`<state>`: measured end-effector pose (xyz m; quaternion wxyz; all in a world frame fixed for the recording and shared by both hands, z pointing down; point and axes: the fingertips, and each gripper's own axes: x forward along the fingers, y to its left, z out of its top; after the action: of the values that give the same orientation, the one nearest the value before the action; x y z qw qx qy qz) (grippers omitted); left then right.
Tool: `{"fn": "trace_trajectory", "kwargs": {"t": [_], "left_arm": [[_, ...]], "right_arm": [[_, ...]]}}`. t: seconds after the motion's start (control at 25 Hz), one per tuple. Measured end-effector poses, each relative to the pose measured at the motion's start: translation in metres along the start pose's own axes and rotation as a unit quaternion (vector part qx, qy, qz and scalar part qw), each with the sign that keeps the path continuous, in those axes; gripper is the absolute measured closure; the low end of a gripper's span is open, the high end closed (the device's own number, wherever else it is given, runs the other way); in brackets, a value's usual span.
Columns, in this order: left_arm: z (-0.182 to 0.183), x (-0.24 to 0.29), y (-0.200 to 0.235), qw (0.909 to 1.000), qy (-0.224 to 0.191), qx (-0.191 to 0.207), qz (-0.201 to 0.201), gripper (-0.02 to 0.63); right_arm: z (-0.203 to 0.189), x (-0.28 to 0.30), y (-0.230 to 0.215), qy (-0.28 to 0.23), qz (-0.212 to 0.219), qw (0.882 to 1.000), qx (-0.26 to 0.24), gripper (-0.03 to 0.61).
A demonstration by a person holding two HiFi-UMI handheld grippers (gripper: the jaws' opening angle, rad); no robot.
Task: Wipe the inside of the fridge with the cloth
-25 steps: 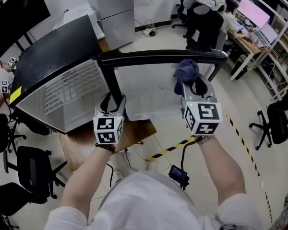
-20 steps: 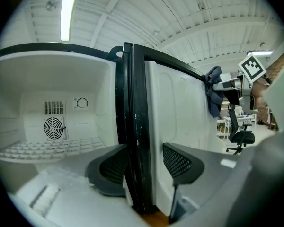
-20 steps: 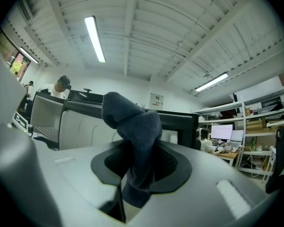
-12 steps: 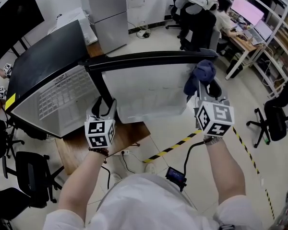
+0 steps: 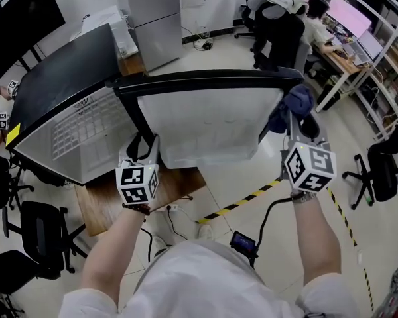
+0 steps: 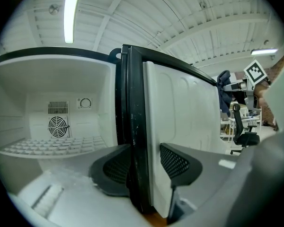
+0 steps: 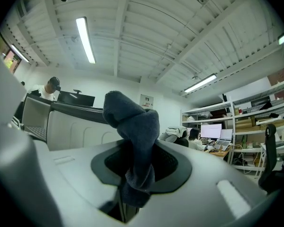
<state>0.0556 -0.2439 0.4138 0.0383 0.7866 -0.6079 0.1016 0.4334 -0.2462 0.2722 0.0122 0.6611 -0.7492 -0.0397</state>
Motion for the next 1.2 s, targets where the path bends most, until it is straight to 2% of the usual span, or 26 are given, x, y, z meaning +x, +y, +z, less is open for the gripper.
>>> {"fn": "trace_trajectory", "kwargs": {"t": [0.12, 0.24, 0.48, 0.68, 0.84, 1.0, 1.2], "left_arm": [[0.002, 0.002, -0.004, 1.0000, -0.001, -0.006, 0.003, 0.414], [0.003, 0.003, -0.004, 0.9999, -0.001, -0.013, 0.002, 0.413], [-0.012, 0.004, -0.007, 0.9995, 0.018, -0.016, -0.023, 0.360], [-0.024, 0.007, -0.009, 0.9976, 0.037, 0.007, -0.057, 0.338], [-0.032, 0.002, -0.012, 0.9953, 0.047, 0.020, -0.082, 0.324], [-0.046, -0.010, -0.008, 0.9934, 0.055, 0.025, -0.098, 0.324], [-0.054, -0.022, 0.000, 0.9922, 0.061, 0.032, -0.104, 0.324]], "right_arm": [[0.009, -0.009, 0.011, -0.009, 0.019, 1.000, -0.001, 0.472], [0.015, -0.013, 0.047, -0.014, 0.058, 0.998, 0.002, 0.472], [0.002, -0.012, 0.159, 0.003, 0.151, 0.988, 0.008, 0.472], [-0.012, -0.010, 0.260, 0.021, 0.220, 0.975, 0.003, 0.472], [-0.018, -0.006, 0.320, 0.036, 0.263, 0.964, -0.009, 0.472], [-0.026, 0.004, 0.360, 0.050, 0.287, 0.957, -0.016, 0.472], [-0.041, 0.017, 0.385, 0.072, 0.288, 0.955, -0.011, 0.472]]}}
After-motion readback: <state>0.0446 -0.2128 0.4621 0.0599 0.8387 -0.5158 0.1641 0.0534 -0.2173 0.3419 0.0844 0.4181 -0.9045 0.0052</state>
